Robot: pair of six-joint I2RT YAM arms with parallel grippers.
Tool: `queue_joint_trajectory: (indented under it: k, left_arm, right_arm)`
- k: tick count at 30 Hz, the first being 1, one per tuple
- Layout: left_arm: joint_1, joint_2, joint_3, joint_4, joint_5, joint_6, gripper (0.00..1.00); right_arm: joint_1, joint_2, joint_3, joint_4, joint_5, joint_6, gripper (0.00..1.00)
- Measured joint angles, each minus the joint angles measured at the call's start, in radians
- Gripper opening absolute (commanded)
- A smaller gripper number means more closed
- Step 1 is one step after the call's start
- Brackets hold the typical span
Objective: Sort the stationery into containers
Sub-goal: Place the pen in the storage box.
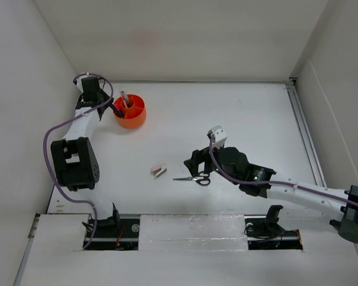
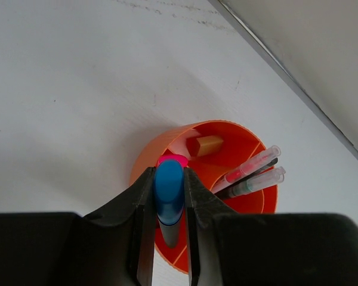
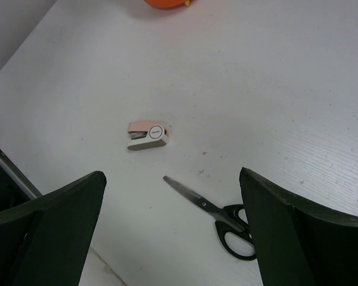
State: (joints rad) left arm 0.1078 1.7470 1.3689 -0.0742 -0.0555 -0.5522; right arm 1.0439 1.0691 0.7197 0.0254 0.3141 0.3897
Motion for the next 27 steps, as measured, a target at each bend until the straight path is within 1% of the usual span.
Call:
queue_joint_trajectory:
  k: [7,8,9,12,13,15,16,17,19,21,22,27]
  left_arm:
    - [0.0,0.04,0.0,0.026,0.032,-0.022,0.01]
    - [0.0,0.046,0.0,0.025,0.035,-0.026,0.05]
    - [0.0,0.051,0.0,0.025,0.038,-0.029,0.14]
    - [0.0,0.058,0.0,0.022,0.045,-0.037,0.29]
    - [0.0,0.058,0.0,0.021,0.047,-0.038,0.37]
    - [0.0,0.056,0.0,0.024,0.052,-0.044,0.46]
    - [0.0,0.056,0.0,0.024,0.053,-0.048,0.51]
    - [0.0,0.055,0.0,0.023,0.056,-0.049,0.59]
    - [0.0,0.043,0.0,0.018,0.062,-0.058,0.68]
    - [0.0,0.01,-0.005,0.007,0.064,-0.061,0.82]
    - [0.0,-0.014,-0.006,0.001,0.064,-0.064,1.0]
    - [0.0,-0.212,-0.017,-0.029,0.051,-0.069,1.0]
  right_arm:
    - [0.0,-0.021,-0.016,0.0,0.0,0.0,1.0]
    - [0.0,-0.025,-0.017,-0.004,0.0,0.0,1.0]
    - [0.0,-0.029,-0.017,-0.004,0.0,0.0,1.0]
    - [0.0,-0.037,-0.017,-0.003,-0.001,0.0,1.0]
    - [0.0,-0.04,-0.017,-0.004,-0.001,0.0,1.0]
    - [0.0,-0.045,-0.017,-0.003,-0.001,0.0,1.0]
    - [0.0,-0.047,-0.017,-0.004,-0.001,0.0,1.0]
    - [0.0,-0.047,-0.017,-0.003,-0.001,0.0,1.0]
    - [0.0,-0.047,-0.017,-0.004,-0.001,0.001,1.0]
    - [0.0,-0.047,-0.018,-0.003,-0.001,0.001,1.0]
    - [0.0,-0.047,-0.018,-0.004,-0.001,0.001,1.0]
    - [0.0,-0.018,-0.018,-0.002,-0.004,0.0,1.0]
